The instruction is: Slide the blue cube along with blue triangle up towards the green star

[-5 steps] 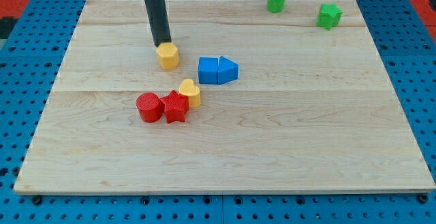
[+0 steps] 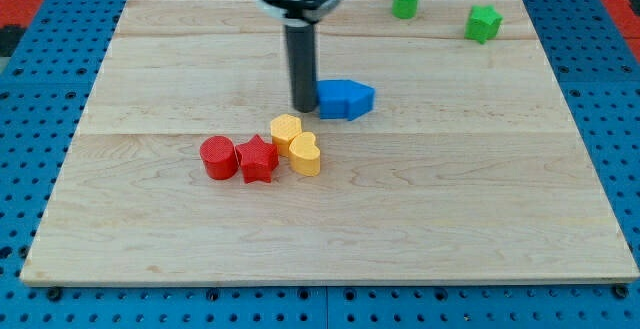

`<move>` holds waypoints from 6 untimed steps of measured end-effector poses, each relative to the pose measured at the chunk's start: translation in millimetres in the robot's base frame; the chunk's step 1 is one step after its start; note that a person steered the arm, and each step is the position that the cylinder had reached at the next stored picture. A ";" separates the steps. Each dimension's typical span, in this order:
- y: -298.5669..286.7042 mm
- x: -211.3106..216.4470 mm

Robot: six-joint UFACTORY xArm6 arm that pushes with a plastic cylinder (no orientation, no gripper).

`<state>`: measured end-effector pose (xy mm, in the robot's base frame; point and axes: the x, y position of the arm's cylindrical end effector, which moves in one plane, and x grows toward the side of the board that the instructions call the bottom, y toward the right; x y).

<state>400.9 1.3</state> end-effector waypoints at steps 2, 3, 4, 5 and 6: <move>76.6 4.5; 116.1 4.5; 123.7 -14.1; 129.4 -29.1; 145.9 -35.8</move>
